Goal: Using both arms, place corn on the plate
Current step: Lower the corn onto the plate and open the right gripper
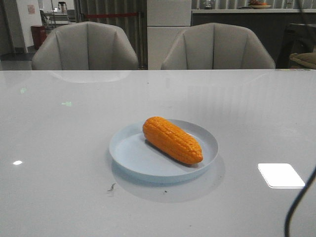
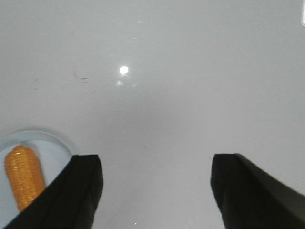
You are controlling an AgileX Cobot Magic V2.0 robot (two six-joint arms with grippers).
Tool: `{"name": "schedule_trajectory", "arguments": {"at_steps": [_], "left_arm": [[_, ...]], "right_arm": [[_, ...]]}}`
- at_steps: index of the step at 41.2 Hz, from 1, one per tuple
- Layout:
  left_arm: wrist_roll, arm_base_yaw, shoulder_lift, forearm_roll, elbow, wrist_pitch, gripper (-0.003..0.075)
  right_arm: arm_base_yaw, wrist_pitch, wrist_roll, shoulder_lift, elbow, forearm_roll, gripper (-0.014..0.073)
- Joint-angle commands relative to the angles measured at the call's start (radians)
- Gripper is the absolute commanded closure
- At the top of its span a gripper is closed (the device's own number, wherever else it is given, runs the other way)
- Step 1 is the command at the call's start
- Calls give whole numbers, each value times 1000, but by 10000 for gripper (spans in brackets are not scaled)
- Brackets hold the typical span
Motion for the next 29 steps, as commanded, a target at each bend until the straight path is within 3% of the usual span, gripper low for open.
{"name": "schedule_trajectory", "arguments": {"at_steps": [1,8,15,29], "left_arm": [[-1,-1,-14,0,-35,-67,341],[-1,-1,-14,0,-35,-67,341],[-1,-1,-14,0,-35,-67,341],[-1,-1,-14,15,-35,-67,342]], "right_arm": [[-90,-105,-2,-139,98,2,12],[-203,-253,-37,-342,371,2,12],[-214,-365,-41,-537,605,3,12],[-211,-370,-41,-708,878,4,12]]}}
